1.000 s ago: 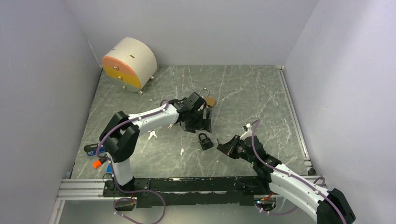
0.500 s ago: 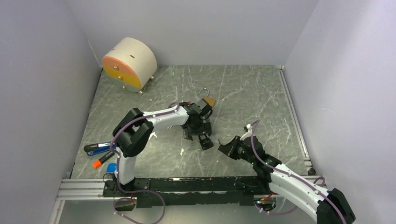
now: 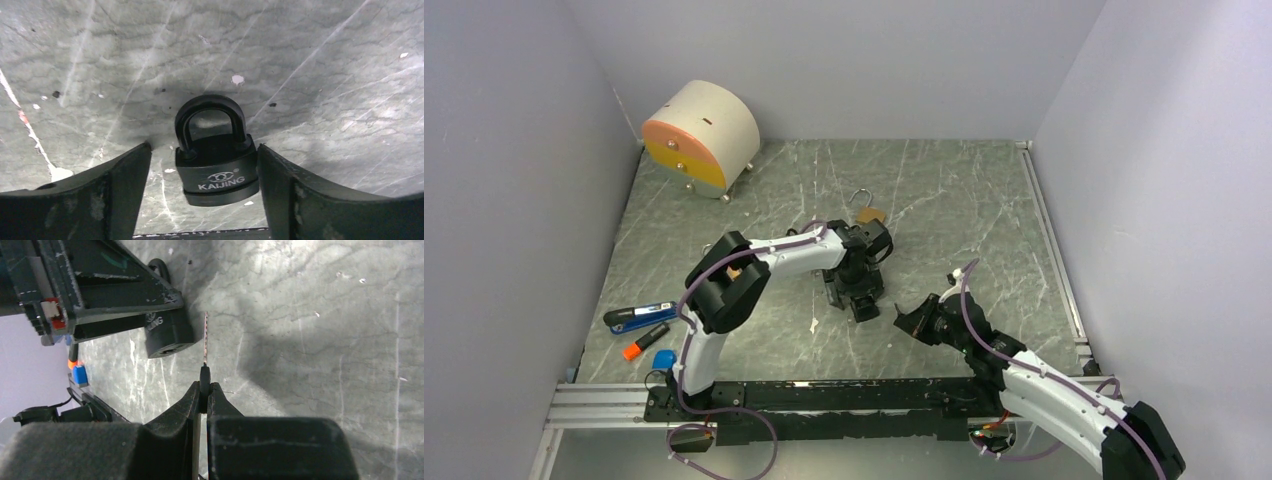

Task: Unlock with the key
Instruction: Pick up the lock from the center of the board.

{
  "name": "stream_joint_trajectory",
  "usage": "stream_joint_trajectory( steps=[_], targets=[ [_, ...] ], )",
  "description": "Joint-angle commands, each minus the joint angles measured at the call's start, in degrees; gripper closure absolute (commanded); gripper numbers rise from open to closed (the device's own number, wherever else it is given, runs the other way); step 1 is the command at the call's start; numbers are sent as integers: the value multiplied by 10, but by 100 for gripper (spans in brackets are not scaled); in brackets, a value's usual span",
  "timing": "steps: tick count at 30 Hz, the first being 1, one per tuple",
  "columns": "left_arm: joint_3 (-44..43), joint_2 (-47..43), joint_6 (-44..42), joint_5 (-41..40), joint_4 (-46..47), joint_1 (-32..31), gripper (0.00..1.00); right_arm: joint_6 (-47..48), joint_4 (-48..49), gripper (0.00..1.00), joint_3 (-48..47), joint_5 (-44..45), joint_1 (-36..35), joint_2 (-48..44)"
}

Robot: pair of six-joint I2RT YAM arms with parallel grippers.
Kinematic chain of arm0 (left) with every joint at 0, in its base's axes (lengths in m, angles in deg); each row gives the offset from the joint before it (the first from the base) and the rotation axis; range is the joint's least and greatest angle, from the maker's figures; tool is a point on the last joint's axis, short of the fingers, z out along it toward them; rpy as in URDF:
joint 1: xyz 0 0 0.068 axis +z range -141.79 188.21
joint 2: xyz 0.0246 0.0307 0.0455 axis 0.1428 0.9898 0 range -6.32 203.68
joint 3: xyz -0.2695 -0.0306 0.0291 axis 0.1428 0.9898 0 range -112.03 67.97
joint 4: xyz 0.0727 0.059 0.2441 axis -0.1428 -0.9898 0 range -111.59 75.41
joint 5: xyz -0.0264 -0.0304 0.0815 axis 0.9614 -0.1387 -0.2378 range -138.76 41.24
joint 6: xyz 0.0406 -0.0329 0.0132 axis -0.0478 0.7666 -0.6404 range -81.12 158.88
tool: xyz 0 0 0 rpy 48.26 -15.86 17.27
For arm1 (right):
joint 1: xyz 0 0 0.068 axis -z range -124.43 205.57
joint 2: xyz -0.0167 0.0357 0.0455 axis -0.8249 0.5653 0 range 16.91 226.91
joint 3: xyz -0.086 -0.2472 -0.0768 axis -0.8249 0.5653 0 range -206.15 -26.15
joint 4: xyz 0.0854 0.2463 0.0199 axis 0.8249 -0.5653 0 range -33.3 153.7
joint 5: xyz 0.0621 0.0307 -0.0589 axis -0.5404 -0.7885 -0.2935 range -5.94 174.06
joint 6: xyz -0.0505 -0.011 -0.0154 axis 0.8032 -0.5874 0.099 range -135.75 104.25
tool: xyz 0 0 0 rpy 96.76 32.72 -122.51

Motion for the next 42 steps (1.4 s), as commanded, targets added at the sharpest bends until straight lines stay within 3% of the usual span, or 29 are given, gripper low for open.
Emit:
stream_joint_trajectory(
  steps=[1,9,12,18,25,29,34,38,42],
  targets=[
    [-6,32,11,2,-29,-17,27,-7,-8,100,-22,6,1,6],
    [13,12,-69,-35,-45,-19,73,-12,5,100,-24,7,1,-15],
    [0,8,-117,-63,-88,-19,82,-4,24,100,-31,3,1,-8],
    [-52,-8,-195,-170,-248,-18,85,8,108,100,-39,-42,1,67],
    [-64,-16,-171,-317,-393,-18,81,38,277,100,-46,-127,-13,182],
    [-82,-4,-167,-354,-431,-16,79,52,323,100,-58,-166,-20,217],
    [-86,-27,-211,-297,-385,-5,80,57,384,100,-57,-210,-25,227],
    [-70,-78,-257,-175,-322,37,82,55,441,100,-44,-246,-33,213],
    [-74,-120,-276,-64,-321,82,82,40,469,100,-50,-269,-50,202]
  ],
)
